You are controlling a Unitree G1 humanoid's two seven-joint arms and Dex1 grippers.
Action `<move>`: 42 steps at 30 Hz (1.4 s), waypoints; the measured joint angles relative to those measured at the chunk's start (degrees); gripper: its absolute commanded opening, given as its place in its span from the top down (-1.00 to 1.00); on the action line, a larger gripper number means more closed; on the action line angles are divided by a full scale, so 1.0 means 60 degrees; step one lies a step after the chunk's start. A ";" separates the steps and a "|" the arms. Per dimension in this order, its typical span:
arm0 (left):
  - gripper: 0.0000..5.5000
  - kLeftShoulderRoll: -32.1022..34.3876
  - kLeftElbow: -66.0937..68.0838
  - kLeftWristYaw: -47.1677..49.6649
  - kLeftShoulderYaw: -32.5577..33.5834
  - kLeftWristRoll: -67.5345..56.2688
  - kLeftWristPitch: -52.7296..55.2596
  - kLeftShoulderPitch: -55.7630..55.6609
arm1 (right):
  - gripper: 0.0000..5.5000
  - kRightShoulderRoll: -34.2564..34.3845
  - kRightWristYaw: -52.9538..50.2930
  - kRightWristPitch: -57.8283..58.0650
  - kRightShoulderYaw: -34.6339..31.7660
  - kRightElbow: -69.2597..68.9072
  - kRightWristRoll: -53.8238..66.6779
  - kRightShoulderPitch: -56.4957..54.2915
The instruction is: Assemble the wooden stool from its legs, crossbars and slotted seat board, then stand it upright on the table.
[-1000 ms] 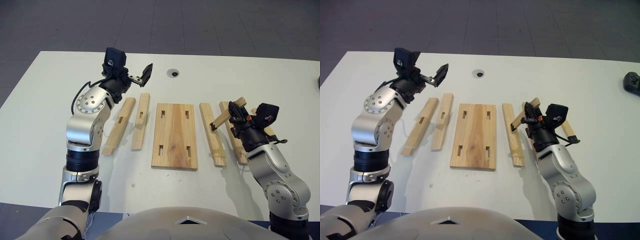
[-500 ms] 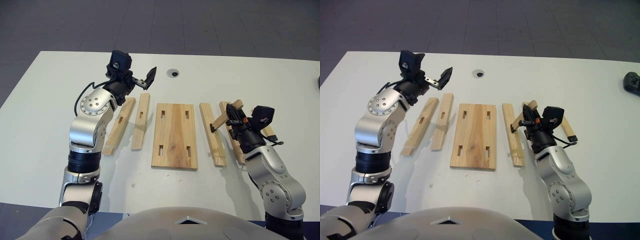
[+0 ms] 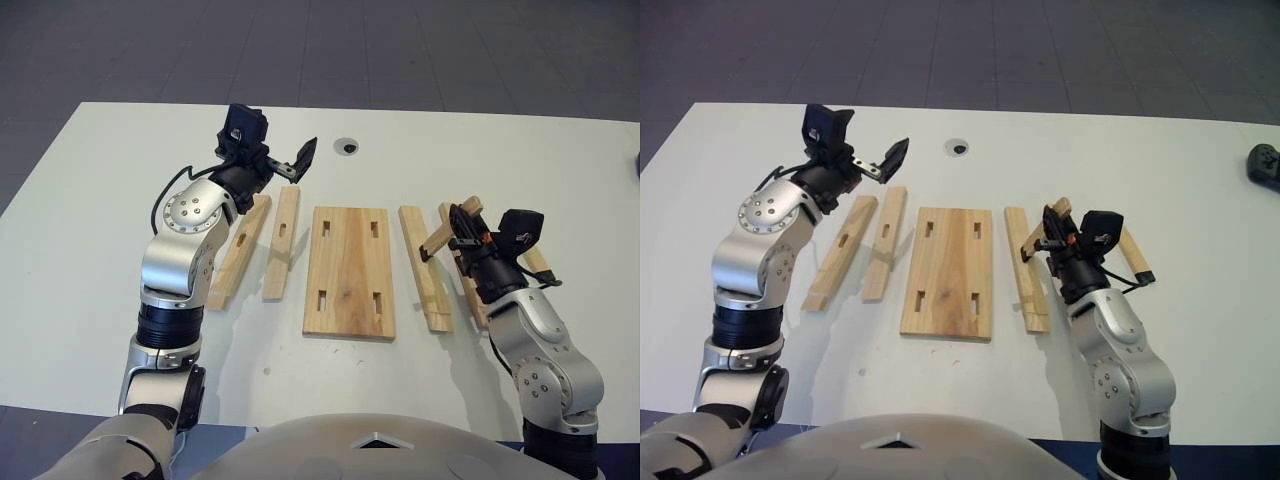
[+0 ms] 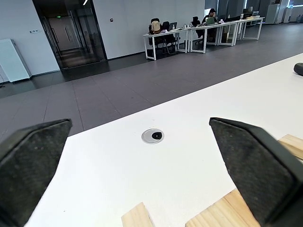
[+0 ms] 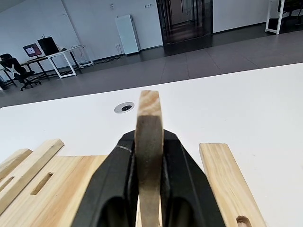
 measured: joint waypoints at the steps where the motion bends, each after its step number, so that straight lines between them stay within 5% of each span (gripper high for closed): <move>1: -0.96 -0.0005 -0.0012 0.0001 0.0000 0.0000 0.0000 0.0014 | 0.85 0.0001 0.0028 -0.0008 0.0029 -0.0007 -0.0050 0.0022; 18: -0.96 -0.0014 -0.0018 -0.0004 -0.0148 0.0372 -0.0038 0.0173 | 0.85 0.0395 -0.0839 0.0823 0.0304 -0.0333 -0.1563 -0.0082; 25: -0.96 -0.0019 -0.0049 -0.0008 -0.0172 0.0393 -0.0050 0.0217 | 0.85 0.0306 -0.0435 -0.0308 0.0744 -0.0390 -0.2659 0.0855; 42: -0.96 -0.0014 -0.0079 -0.0036 -0.0169 0.0457 -0.0050 0.0236 | 0.85 0.0967 -0.0300 -0.0036 -0.0150 -0.0366 -0.2255 0.0585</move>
